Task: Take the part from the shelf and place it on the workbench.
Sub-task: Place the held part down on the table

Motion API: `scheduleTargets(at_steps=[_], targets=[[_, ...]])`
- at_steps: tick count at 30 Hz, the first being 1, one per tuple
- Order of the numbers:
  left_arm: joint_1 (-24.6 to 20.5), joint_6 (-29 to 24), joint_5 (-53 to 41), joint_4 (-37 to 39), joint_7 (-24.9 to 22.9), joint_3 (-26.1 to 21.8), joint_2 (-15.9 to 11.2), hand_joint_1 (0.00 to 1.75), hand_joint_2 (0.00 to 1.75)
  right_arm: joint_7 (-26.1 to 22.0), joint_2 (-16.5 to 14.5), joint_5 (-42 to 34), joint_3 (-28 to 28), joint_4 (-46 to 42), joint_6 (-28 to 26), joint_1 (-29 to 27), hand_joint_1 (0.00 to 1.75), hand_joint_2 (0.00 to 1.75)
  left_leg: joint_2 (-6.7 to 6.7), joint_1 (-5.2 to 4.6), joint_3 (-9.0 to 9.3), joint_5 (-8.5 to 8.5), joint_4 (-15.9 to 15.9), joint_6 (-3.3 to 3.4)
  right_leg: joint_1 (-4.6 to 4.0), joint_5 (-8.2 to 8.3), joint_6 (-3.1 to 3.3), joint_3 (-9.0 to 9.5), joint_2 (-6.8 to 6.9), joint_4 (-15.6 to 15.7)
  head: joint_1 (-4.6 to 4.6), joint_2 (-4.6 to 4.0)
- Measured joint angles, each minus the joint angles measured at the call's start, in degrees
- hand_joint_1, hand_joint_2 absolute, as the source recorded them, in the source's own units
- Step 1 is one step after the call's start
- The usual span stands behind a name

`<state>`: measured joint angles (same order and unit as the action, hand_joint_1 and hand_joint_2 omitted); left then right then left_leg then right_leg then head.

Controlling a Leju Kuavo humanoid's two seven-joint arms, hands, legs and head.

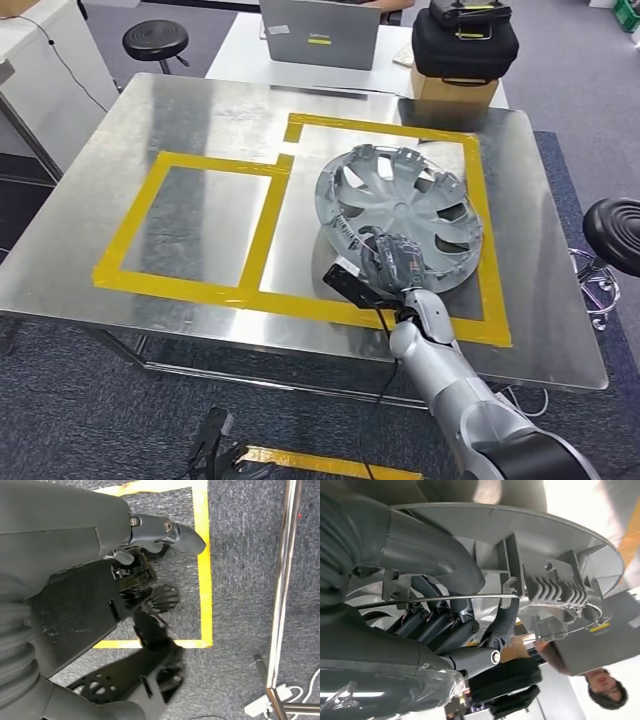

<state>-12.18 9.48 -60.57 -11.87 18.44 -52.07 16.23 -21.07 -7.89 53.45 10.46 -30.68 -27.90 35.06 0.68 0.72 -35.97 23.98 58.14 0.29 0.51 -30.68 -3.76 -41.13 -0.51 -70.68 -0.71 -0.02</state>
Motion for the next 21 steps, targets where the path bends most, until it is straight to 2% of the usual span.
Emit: scheduleTargets(at_steps=[1, 2, 3, 5, 6, 7, 8, 10, 12, 13, 15, 16, 17, 18, 19, 20, 21], targets=[[0.01, 0.05, -0.03, 0.0, -0.14, 0.14, 0.01, 0.0, 1.75, -0.66, -0.3, -0.33, 0.13, 0.44, 0.48, 0.03, 1.75, 1.75, 0.03, -0.06, 0.02, 0.03, 0.0, 0.06, 0.0, -0.96, 0.01, -1.59, 0.0, -3.12, 0.0, 0.0], [0.03, 0.11, -0.1, 0.0, -0.27, 0.25, 0.01, 0.0, 1.75, -1.23, -0.61, -0.57, 0.27, 0.82, 1.12, 0.04, 1.75, 1.75, 0.08, -0.11, 0.05, 0.06, 0.01, 0.07, 0.0, -0.9, 0.07, -2.36, 0.0, -4.39, -0.01, 0.0], [0.03, 0.17, -0.19, 0.0, -0.36, 0.34, 0.02, 0.0, 1.75, -1.64, -0.88, -0.73, 0.48, 1.17, 1.81, 0.06, 1.75, 1.75, 0.12, -0.15, 0.13, 0.09, 0.02, 0.04, -0.01, 0.23, 0.18, -2.06, 0.0, -3.41, -0.01, 0.0], [-0.04, 0.27, -0.39, 0.0, -0.45, 0.55, 0.13, 0.0, 1.75, -1.84, -1.44, -0.58, 1.03, 1.73, 2.92, 0.26, 1.75, 1.75, 0.15, -0.16, 0.38, 0.24, 0.03, -0.2, 0.0, 4.05, 0.48, 1.15, 0.01, 3.61, -0.02, 0.0], [-0.12, 0.3, -0.45, 0.0, -0.47, 0.68, 0.2, 0.0, 1.75, -1.44, -1.73, -0.13, 1.45, 2.09, 3.46, 0.5, 1.75, 1.75, 0.12, -0.27, 0.42, 0.33, 0.12, -0.44, -0.04, 5.37, 0.61, 3.0, 0.0, 7.29, 0.01, 0.0], [-0.21, 0.31, -0.49, 0.0, -0.51, 0.84, 0.27, 0.0, 1.75, -0.62, -2.02, 0.58, 1.96, 2.54, 4.08, 0.78, 1.75, 1.75, 0.09, -0.35, 0.42, 0.36, 0.12, -0.73, -0.1, 6.06, 0.75, 4.27, -0.02, 9.78, 0.05, 0.0], [-0.27, 0.31, -0.53, 0.0, -0.56, 1.04, 0.33, 0.0, 1.75, 0.57, -2.25, 1.48, 2.6, 3.12, 4.79, 1.09, 1.75, 1.75, 0.06, -0.42, 0.39, 0.31, 0.08, -1.04, -0.19, 6.17, 0.92, 4.89, -0.03, 10.99, 0.08, 0.0], [-0.3, 0.31, -0.55, 0.0, -0.62, 1.44, 0.4, 0.0, 1.75, 3.25, -2.44, 3.08, 3.98, 4.29, 6.1, 1.55, 1.75, 1.75, 0.07, -0.37, 0.36, 0.12, -0.13, -1.66, -0.31, 6.22, 1.46, 5.05, -0.04, 11.26, 0.12, 0.0], [-0.28, 0.31, -0.39, 0.0, -0.62, 1.6, 0.44, 0.0, 1.75, 5.94, -2.53, 4.19, 5.13, 5.11, 6.9, 2.01, 1.75, 1.75, 0.04, -0.28, -0.12, 0.98, 0.88, -2.28, -0.13, 6.44, 2.11, 5.21, 0.06, 11.54, 0.22, 0.0], [-0.28, 0.26, -0.24, 0.0, -0.62, 1.61, 0.43, 0.0, 1.75, 7.7, -2.58, 4.89, 5.58, 5.46, 7.08, 2.29, 1.75, 1.75, 0.01, -0.25, -1.07, 2.24, 2.89, -2.56, 0.02, 6.52, 2.39, 5.32, 0.14, 11.69, 0.33, 0.0], [-0.17, -0.03, 0.07, 0.0, -0.79, 1.62, 0.37, 0.0, 1.75, 12.47, -2.63, 6.78, 6.58, 6.28, 7.3, 2.74, 1.75, 1.75, -0.03, -0.2, -4.4, 5.65, 9.76, -3.01, 0.09, 6.52, 2.69, 5.34, 0.34, 11.73, 0.54, 0.0], [-0.04, -0.24, 0.2, 0.0, -0.97, 1.62, 0.31, 0.0, 1.75, 14.95, -2.65, 7.71, 7.1, 6.68, 7.49, 2.9, 1.75, 1.75, -0.03, -0.16, -6.07, 6.86, 13.07, -3.16, 0.11, 6.51, 2.72, 5.34, 0.44, 11.73, 0.54, 0.0], [0.12, -0.47, 0.28, 0.0, -1.2, 1.62, 0.24, 0.0, 1.75, 17.05, -2.68, 8.41, 7.6, 7.02, 7.8, 3.06, 1.75, 1.75, -0.04, -0.14, -7.03, 7.14, 14.95, -3.27, 0.14, 6.51, 2.71, 5.34, 0.51, 11.73, 0.54, 0.0], [0.25, -0.69, 0.35, 0.0, -1.4, 1.62, 0.16, 0.0, 1.75, 18.59, -2.72, 8.87, 8.04, 7.29, 8.14, 3.27, 1.75, 1.75, -0.05, -0.1, -6.99, 6.39, 14.86, -3.35, 0.21, 6.52, 2.68, 5.36, 0.54, 11.73, 0.54, 0.0], [0.33, -0.92, 0.38, 0.0, -1.58, 1.62, 0.1, 0.0, 1.75, 19.61, -2.77, 9.2, 8.38, 7.49, 8.5, 3.55, 1.75, 1.75, -0.06, -0.01, -5.87, 4.81, 12.74, -3.43, 0.31, 6.53, 2.58, 5.39, 0.55, 11.71, 0.54, 0.0], [0.33, -1.1, 0.37, 0.0, -1.72, 1.62, 0.05, 0.0, 1.75, 20.27, -2.8, 9.46, 8.65, 7.66, 8.81, 3.87, 1.75, 1.75, -0.11, 0.14, -4.02, 2.94, 9.36, -3.55, 0.41, 6.55, 2.37, 5.41, 0.52, 11.67, 0.55, 0.0], [0.29, -1.24, 0.32, 0.0, -1.8, 1.62, 0.07, 0.0, 1.75, 20.69, -2.82, 9.61, 8.84, 7.8, 9.01, 4.2, 1.31, 1.31, -0.15, 0.32, -1.97, 1.57, 5.57, -3.71, 0.34, 6.49, 2.05, 5.31, 0.45, 11.49, 0.62, 0.0]])
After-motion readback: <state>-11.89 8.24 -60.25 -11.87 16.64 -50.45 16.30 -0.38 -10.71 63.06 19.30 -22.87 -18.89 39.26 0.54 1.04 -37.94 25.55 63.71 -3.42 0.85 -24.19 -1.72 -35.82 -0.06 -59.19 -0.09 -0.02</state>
